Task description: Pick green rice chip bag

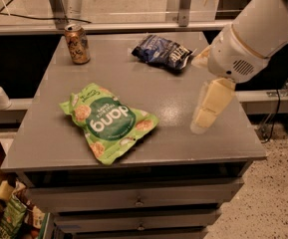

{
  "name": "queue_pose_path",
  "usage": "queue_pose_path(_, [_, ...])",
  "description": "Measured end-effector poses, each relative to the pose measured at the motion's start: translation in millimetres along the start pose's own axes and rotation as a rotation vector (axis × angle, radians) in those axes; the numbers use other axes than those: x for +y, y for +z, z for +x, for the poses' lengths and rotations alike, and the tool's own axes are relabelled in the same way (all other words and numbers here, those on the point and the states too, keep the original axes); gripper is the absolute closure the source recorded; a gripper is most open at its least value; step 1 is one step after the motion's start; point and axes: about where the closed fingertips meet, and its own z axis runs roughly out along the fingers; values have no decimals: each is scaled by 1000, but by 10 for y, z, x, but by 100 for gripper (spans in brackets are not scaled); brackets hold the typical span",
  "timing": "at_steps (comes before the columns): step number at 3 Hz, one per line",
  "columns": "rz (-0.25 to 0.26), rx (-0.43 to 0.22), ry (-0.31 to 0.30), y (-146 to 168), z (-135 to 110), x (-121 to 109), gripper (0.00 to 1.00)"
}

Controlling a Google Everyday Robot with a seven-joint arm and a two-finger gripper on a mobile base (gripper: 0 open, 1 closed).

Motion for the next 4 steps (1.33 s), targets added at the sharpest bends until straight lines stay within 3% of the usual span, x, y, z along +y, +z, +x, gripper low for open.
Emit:
queue_pose_path(2, [-126,-140,10,544,-590,378,0])
queue_pose_path(3, [-163,-196,-3,798,-875,513,0])
queue_pose_path(4, [-163,-196,-3,798,-876,514,0])
